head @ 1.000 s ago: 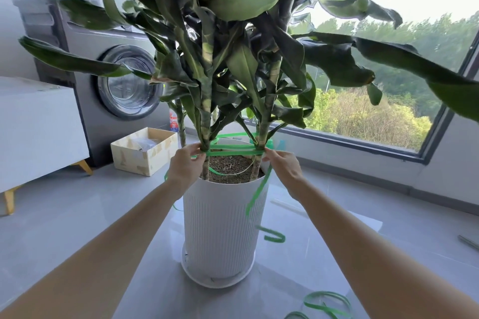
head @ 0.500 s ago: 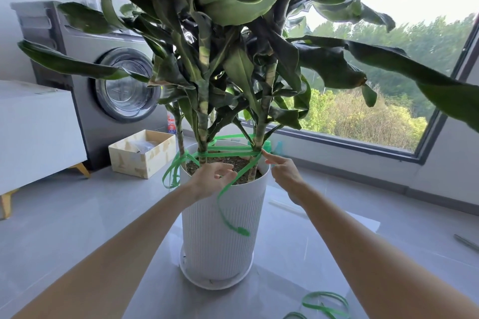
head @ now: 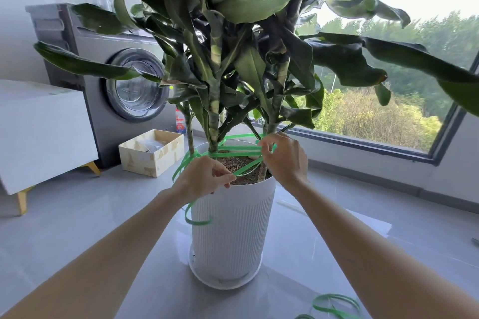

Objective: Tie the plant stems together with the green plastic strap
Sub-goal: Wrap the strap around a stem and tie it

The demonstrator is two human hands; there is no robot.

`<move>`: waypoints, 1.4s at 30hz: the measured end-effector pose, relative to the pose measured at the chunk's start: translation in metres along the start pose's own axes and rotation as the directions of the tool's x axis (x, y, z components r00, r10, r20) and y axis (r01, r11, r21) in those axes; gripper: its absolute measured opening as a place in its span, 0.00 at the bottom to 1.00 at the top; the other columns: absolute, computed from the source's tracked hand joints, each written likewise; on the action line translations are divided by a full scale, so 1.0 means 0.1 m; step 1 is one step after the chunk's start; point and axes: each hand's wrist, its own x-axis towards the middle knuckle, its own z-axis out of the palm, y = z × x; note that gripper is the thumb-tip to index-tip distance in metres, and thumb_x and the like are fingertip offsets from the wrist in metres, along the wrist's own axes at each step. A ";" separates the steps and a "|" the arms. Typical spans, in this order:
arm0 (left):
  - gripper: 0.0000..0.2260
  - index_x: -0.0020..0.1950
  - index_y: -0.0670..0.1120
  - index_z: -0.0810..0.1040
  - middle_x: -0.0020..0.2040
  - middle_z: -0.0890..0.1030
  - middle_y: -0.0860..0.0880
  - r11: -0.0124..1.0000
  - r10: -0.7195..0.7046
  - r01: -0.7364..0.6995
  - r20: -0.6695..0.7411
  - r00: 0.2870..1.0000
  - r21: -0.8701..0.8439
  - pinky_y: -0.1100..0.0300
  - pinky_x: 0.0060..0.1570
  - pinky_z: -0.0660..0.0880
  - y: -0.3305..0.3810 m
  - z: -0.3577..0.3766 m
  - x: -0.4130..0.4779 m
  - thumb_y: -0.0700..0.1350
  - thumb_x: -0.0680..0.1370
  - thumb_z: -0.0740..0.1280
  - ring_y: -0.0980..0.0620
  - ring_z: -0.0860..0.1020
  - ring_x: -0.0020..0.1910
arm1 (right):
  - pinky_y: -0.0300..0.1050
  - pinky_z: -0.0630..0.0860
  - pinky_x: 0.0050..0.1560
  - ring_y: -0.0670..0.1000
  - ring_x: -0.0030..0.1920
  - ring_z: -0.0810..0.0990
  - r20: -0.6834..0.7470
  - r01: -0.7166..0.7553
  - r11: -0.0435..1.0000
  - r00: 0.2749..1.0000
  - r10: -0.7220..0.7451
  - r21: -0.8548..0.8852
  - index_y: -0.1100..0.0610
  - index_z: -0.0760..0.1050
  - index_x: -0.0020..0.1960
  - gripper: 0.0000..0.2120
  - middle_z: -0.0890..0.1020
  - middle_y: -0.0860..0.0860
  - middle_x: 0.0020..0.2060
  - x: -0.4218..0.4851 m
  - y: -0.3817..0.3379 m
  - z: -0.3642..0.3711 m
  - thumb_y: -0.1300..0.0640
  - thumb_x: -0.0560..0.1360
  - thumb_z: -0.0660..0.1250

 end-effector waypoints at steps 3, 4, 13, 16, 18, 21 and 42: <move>0.05 0.41 0.47 0.85 0.31 0.83 0.56 1.000 -0.004 0.004 -0.032 0.999 -0.007 0.66 0.28 0.73 -0.04 -0.04 0.00 0.47 0.73 0.72 0.61 0.74 0.22 | 0.46 0.81 0.43 0.48 0.43 0.84 0.097 0.111 0.990 0.990 -0.103 -0.085 0.51 0.83 0.52 0.09 0.85 0.47 0.49 0.19 -0.04 0.05 0.59 0.77 0.65; 0.05 0.41 0.47 0.85 0.31 0.83 0.56 1.000 -0.002 0.002 -0.035 0.999 -0.012 0.66 0.28 0.74 -0.06 -0.04 0.00 0.47 0.73 0.72 0.61 0.74 0.22 | 0.48 0.81 0.44 0.49 0.43 0.84 0.138 0.119 0.987 0.985 -0.104 -0.109 0.51 0.83 0.52 0.09 0.85 0.48 0.48 0.26 -0.03 0.08 0.59 0.77 0.65; 0.04 0.42 0.48 0.86 0.33 0.84 0.57 0.999 0.015 -0.017 -0.032 0.999 -0.049 0.65 0.30 0.74 -0.24 -0.02 0.05 0.47 0.72 0.73 0.57 0.76 0.23 | 0.57 0.82 0.43 0.57 0.48 0.81 0.399 0.178 0.945 0.915 -0.057 -0.273 0.62 0.79 0.53 0.11 0.80 0.59 0.52 0.46 -0.11 0.30 0.69 0.71 0.66; 0.04 0.43 0.48 0.86 0.32 0.83 0.57 0.999 0.032 -0.034 -0.045 0.998 -0.039 0.67 0.30 0.73 -0.25 -0.03 0.06 0.47 0.72 0.72 0.58 0.76 0.23 | 0.55 0.82 0.40 0.57 0.43 0.84 0.448 0.165 0.949 0.894 -0.029 -0.267 0.62 0.81 0.51 0.09 0.82 0.60 0.51 0.52 -0.11 0.29 0.67 0.73 0.65; 0.04 0.43 0.48 0.86 0.32 0.83 0.58 0.998 0.046 -0.048 -0.044 0.998 -0.036 0.67 0.30 0.74 -0.25 -0.03 0.06 0.47 0.72 0.72 0.58 0.77 0.23 | 0.53 0.83 0.38 0.56 0.36 0.84 0.470 0.162 0.954 0.882 -0.025 -0.253 0.63 0.81 0.51 0.09 0.81 0.60 0.50 0.55 -0.09 0.28 0.67 0.74 0.65; 0.03 0.43 0.49 0.86 0.32 0.83 0.58 0.998 0.052 -0.054 -0.040 0.998 -0.034 0.67 0.30 0.74 -0.25 -0.04 0.06 0.46 0.73 0.72 0.58 0.77 0.23 | 0.53 0.83 0.38 0.59 0.38 0.84 0.464 0.185 0.952 0.884 -0.054 -0.243 0.64 0.80 0.50 0.08 0.82 0.61 0.48 0.53 -0.08 0.27 0.68 0.73 0.66; 0.08 0.45 0.52 0.86 0.32 0.82 0.55 0.958 0.030 0.075 -0.356 0.934 0.278 0.70 0.29 0.61 0.00 -0.19 0.08 0.53 0.74 0.70 0.62 0.71 0.26 | 0.40 0.77 0.32 0.48 0.31 0.81 0.250 0.201 0.976 0.952 -0.175 -0.081 0.53 0.83 0.54 0.10 0.86 0.52 0.45 0.28 0.12 0.17 0.61 0.77 0.65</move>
